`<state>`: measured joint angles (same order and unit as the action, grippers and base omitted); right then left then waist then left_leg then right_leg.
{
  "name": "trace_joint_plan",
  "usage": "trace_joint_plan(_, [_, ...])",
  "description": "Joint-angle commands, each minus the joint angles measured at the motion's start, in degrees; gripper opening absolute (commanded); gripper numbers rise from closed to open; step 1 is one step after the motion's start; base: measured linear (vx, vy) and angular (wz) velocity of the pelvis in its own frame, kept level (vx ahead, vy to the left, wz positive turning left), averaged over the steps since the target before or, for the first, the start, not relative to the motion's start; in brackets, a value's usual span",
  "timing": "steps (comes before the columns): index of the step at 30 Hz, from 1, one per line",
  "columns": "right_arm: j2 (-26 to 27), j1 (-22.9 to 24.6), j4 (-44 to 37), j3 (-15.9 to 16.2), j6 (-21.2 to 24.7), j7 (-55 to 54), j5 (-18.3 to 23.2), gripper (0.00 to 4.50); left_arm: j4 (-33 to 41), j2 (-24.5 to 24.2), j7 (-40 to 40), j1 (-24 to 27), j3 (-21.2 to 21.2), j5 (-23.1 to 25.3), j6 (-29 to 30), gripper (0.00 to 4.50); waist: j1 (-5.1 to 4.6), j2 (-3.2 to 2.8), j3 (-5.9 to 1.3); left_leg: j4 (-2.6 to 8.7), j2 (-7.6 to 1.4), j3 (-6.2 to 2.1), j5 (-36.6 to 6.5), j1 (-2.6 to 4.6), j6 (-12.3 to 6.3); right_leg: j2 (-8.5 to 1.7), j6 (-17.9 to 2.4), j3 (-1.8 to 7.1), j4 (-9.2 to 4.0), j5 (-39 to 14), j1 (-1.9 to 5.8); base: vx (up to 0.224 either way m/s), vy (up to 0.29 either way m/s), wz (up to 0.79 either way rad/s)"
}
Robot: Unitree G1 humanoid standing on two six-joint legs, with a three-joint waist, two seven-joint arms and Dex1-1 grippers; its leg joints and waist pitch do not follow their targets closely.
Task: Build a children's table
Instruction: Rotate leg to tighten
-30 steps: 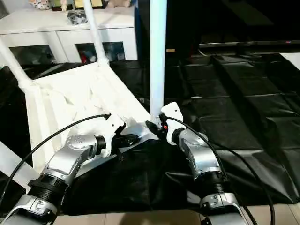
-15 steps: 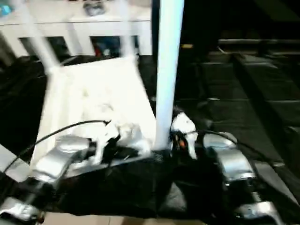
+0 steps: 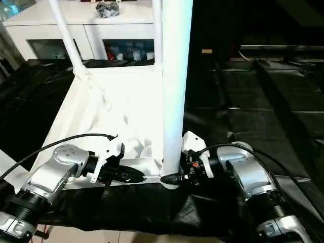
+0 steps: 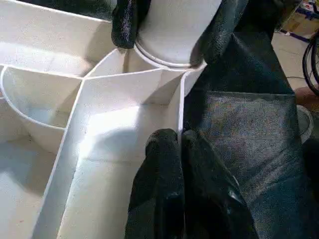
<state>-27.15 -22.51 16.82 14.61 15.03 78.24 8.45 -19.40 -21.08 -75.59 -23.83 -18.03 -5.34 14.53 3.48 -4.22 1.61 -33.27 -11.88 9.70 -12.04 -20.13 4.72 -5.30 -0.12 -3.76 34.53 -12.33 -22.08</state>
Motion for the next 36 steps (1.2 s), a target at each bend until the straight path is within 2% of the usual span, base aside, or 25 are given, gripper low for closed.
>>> trace_joint_plan(1, [1.29,1.84,-0.91,4.97,1.31,3.62,0.87,2.54,1.24,0.92,1.52,-1.66,0.60,-1.71,-0.35,0.00,-0.02,0.61,-3.04,2.79,-0.95,0.29,-2.10,-0.23,-7.28,-2.17,-16.48,1.85,-2.82,2.95,2.99,0.000,0.000,0.00])
trace_joint_plan(4, [2.79,3.00,-0.38,3.48,0.53,0.59,1.19,2.43,1.26,1.95,3.32,-1.23,1.19,-1.76,0.03,0.00,-0.03,0.56,-2.98,2.84,-1.01,0.30,-2.98,-0.23,-6.87,-2.19,-16.45,1.90,-2.93,1.96,2.95,0.000,0.000,0.00])
trace_joint_plan(6, [4.01,3.22,0.82,2.51,-0.46,-2.07,0.89,2.40,0.89,2.63,4.91,-1.25,1.60,-1.49,0.31,0.00,-0.16,0.60,-2.68,3.13,-1.02,0.31,-5.92,-0.21,-5.58,-2.25,-15.89,1.92,-3.32,-1.78,2.85,0.000,0.000,0.00])
trace_joint_plan(7, [6.77,3.28,3.62,0.70,-2.40,-8.87,-0.54,2.38,-0.46,4.44,9.36,-1.72,2.65,-0.64,0.92,0.00,-0.32,0.42,-2.43,3.40,-1.01,0.25,-8.08,-0.23,-4.51,-2.28,-15.27,1.97,-3.57,-5.01,2.82,0.000,0.000,0.00])
trace_joint_plan(8, [8.58,3.22,5.61,-0.42,-3.90,-13.57,-1.72,2.38,-1.29,5.64,11.91,-2.04,3.29,-0.27,1.16,0.00,-0.56,0.55,-2.17,3.51,-0.93,0.42,-9.70,-0.15,-3.81,-2.32,-14.84,2.03,-4.01,-7.47,2.57,0.000,0.000,0.00])
trace_joint_plan(9, [10.15,2.63,7.89,-1.43,-3.50,-18.00,-2.62,2.35,-1.83,6.59,13.72,-2.30,3.57,0.07,1.15,0.00,-0.84,0.55,-1.93,3.80,-0.75,0.24,-12.89,0.10,-2.10,-2.43,-13.54,1.91,-4.49,-13.65,2.53,-0.057,-0.007,-0.02])
trace_joint_plan(11, [12.45,1.72,11.18,-2.78,-3.22,-24.21,-3.71,2.23,-2.77,8.30,17.21,-2.80,3.96,0.88,1.22,0.00,-2.17,0.63,-1.61,4.39,-0.46,-0.36,-16.14,-0.24,-0.15,-2.38,-9.94,1.63,-5.04,-22.11,2.82,-0.058,-0.004,-0.06])
trace_joint_plan(12, [12.62,1.66,11.40,-2.87,-3.12,-24.63,-3.76,2.23,-2.85,8.43,17.45,-2.84,3.98,0.93,1.24,0.00,-2.48,0.66,-1.59,4.43,-0.39,-0.48,-16.44,-0.43,-0.07,-2.35,-9.17,1.57,-5.15,-23.16,2.93,0.000,0.000,0.00])
trace_joint_plan(13, [14.16,1.27,12.41,-3.86,-1.48,-27.74,-3.55,2.20,-3.53,9.55,19.43,-3.17,4.15,1.32,1.19,0.00,-2.76,0.39,-1.67,4.45,-0.39,-0.59,-17.01,-0.33,-0.23,-2.40,-8.37,1.62,-5.37,-23.73,2.81,0.000,0.000,0.00])
trace_joint_plan(14, [15.96,0.86,13.48,-5.01,0.30,-31.20,-3.24,2.12,-4.44,10.95,21.95,-3.62,4.45,1.74,1.16,0.00,-3.39,0.48,-1.67,4.29,-0.31,-0.44,-17.38,-0.06,-0.36,-2.22,-8.75,1.78,-5.56,-22.96,2.35,0.000,0.000,0.00])
trace_joint_plan(15, [15.96,0.86,13.48,-5.01,0.30,-31.20,-3.24,2.12,-4.44,10.95,21.95,-3.62,4.45,1.74,1.16,0.00,-3.39,0.48,-1.67,4.29,-0.31,-0.44,-17.38,-0.06,-0.36,-2.22,-8.75,1.78,-5.56,-22.96,2.35,0.000,0.000,0.00])
trace_joint_plan(16, [17.96,0.30,14.54,-5.76,1.23,-35.67,-3.76,2.11,-5.44,12.47,24.03,-4.14,4.56,2.05,0.79,0.00,-3.63,0.66,-1.76,4.23,-0.22,-0.42,-17.39,-0.14,-0.77,-2.14,-8.92,1.75,-5.61,-22.70,2.35,0.000,0.000,0.00])
trace_joint_plan(20, [21.90,-0.06,15.60,-5.20,1.21,-39.56,-5.81,2.09,-5.43,14.98,24.90,-4.31,4.22,2.14,0.28,0.00,-4.14,0.57,-1.74,4.31,-0.30,-0.48,-17.39,-0.25,-1.09,-2.21,-9.07,1.77,-5.62,-22.52,2.21,0.000,0.000,0.00])
trace_joint_plan(22, [22.28,0.17,15.09,-4.92,1.02,-38.17,-5.15,2.09,-5.06,14.90,24.18,-4.10,3.88,2.06,0.06,0.00,-4.35,0.42,-1.72,4.37,-0.30,-0.52,-17.56,-0.32,-1.26,-2.17,-9.28,1.76,-5.58,-21.91,2.22,0.000,0.000,0.00])
trace_joint_plan(24, [22.33,0.67,13.51,-4.59,0.88,-35.95,-3.63,2.65,-4.12,14.37,22.32,-3.46,3.15,1.66,-0.70,0.00,-4.36,0.39,-1.71,4.40,-0.40,-0.49,-17.81,-0.26,-1.54,-2.16,-9.64,1.83,-5.58,-21.01,2.15,0.000,0.000,0.00])
trace_joint_plan(27, [20.19,1.67,10.25,-4.81,2.50,-32.64,-1.85,2.82,-3.22,13.11,20.76,-2.60,2.59,1.31,-1.13,0.00,-4.36,0.40,-1.85,4.43,-0.52,-0.50,-17.25,-0.39,-2.08,-2.09,-10.56,1.93,-5.26,-17.76,2.44,0.000,0.000,0.00])
trace_joint_plan(29, [19.45,1.98,9.39,-4.61,2.52,-31.91,-1.98,2.87,-3.24,12.95,20.75,-2.52,2.60,1.42,-1.16,0.00,-4.18,0.43,-2.08,4.16,-0.53,-0.27,-14.76,-0.35,-2.82,-2.15,-11.70,2.07,-5.04,-13.82,2.49,0.000,0.000,0.00])
trace_joint_plan(30, [18.53,2.38,8.40,-4.31,2.43,-30.74,-1.94,2.99,-3.26,12.75,20.64,-2.48,2.59,1.52,-1.20,0.00,-4.18,0.43,-2.08,4.16,-0.53,-0.27,-14.76,-0.35,-2.82,-2.15,-11.70,2.07,-5.04,-13.82,2.49,0.000,0.000,0.00])
trace_joint_plan(31, [15.47,3.61,5.53,-4.39,2.93,-27.17,-0.82,3.16,-3.41,12.19,20.33,-2.34,2.72,1.67,-1.43,0.00,-3.92,0.44,-2.36,3.97,-0.53,-0.25,-12.13,-0.42,-3.63,-2.06,-12.49,2.01,-4.74,-10.19,2.93,0.000,0.000,0.00])
trace_joint_plan(32, [13.48,4.41,3.70,-4.56,3.35,-24.87,0.00,3.25,-3.51,11.82,20.13,-2.25,2.81,1.74,-1.60,0.00,-3.77,0.54,-2.42,3.80,-0.56,-0.15,-11.21,-0.37,-4.29,-1.94,-12.68,2.04,-4.67,-8.48,3.02,0.000,0.000,0.00])
trace_joint_plan(33, [11.37,5.25,1.98,-5.34,3.72,-22.41,0.98,3.30,-3.55,11.48,19.85,-2.15,3.00,1.84,-1.73,0.00,-3.03,0.43,-2.71,3.41,-0.69,0.16,-9.22,0.10,-5.60,-2.02,-13.70,2.18,-4.42,-4.91,2.73,0.000,0.000,0.00])
trace_joint_plan(34, [8.65,6.20,0.41,-6.63,3.37,-19.55,2.02,3.47,-3.62,11.05,19.47,-2.07,3.28,2.00,-1.92,0.00,-2.71,0.42,-2.82,3.31,-0.64,0.15,-6.58,-0.38,-6.60,-2.07,-14.71,2.11,-3.96,-1.65,3.08,0.000,0.000,0.00])
trace_joint_plan(36, [8.40,6.29,0.27,-6.75,3.31,-19.30,2.11,3.60,-3.62,11.01,19.43,-2.06,3.31,2.03,-1.94,0.00,-2.11,0.54,-3.01,2.97,-0.61,0.25,-4.05,-0.40,-7.68,-2.07,-15.41,2.10,-3.59,1.69,3.02,0.000,0.000,0.00])
